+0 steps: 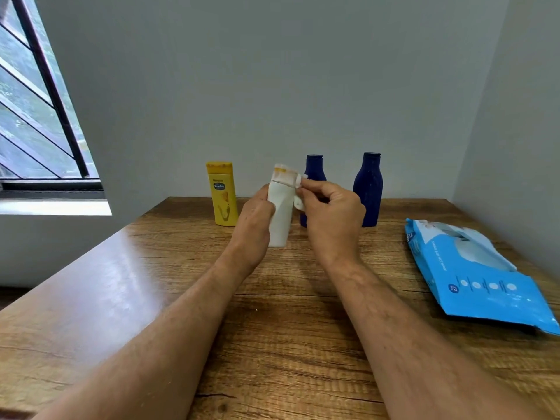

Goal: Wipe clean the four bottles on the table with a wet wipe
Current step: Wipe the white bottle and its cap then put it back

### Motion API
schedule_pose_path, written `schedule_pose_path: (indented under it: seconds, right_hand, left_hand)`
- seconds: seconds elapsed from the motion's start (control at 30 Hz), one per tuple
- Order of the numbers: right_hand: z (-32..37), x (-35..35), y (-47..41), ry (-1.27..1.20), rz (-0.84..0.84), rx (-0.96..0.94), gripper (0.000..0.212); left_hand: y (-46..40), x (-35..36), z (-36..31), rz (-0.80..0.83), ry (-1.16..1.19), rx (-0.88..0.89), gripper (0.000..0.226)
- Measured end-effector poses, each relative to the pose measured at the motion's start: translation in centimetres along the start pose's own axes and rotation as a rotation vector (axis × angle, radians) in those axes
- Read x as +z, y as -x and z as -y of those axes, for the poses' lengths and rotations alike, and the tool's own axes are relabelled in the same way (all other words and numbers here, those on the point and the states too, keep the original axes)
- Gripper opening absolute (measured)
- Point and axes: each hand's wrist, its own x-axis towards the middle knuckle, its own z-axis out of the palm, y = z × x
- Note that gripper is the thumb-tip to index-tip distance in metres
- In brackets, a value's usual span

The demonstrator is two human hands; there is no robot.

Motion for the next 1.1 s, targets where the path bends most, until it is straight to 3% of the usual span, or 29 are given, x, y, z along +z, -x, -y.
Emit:
schedule_pose_path:
  seconds: [0.27,0.37,0.5,0.57,0.73,0.83,1.0,1.1]
  right_hand:
    - [0.9,0.0,0.6,0.049,0.053,-0.167,0.021]
    - [1.0,0.3,0.7,-0.016,0.059,-0.052,0.029]
    - [0.3,0.0,-0.4,-0.109,0.003,0.183,0.03]
    - [-0.1,-0.2,-0.6,-0.076,-0.01,0.193,0.028]
    - [0.5,0.1,0.6,0.135,0.126,-0.211,0.019]
    - [0.2,0.2,0.6,0.196,0.13,-0.306,0.019]
    - [-0.2,-0.4,0.3,0.056,0.057,-0.06,0.019]
    - [-0.3,-1.0,-0.1,0.015,0.163,-0.015,0.015]
  left_hand:
    - [-0.2,0.2,0.5,0.01,-0.172,0.118,0.04]
    - [-0.1,0.0,0.5,0.009,-0.143,0.083,0.041]
    - [-0.2,0.1,0.3,-0.09,0.092,-0.095,0.032]
    - [-0.2,0.0,0.5,-0.139,0.167,-0.168,0.037]
    - [-0.2,0.2,1.0,-0.075,-0.099,-0.019,0.039]
    - [-0.2,0.0,1.1,-0.049,-0.161,0.002,0.04]
    - [0.3,-0.2,0.4,-0.004,0.099,-0.149,0.039]
    - [0.2,-0.5,0.0,-0.066,0.325,-0.279,0.039]
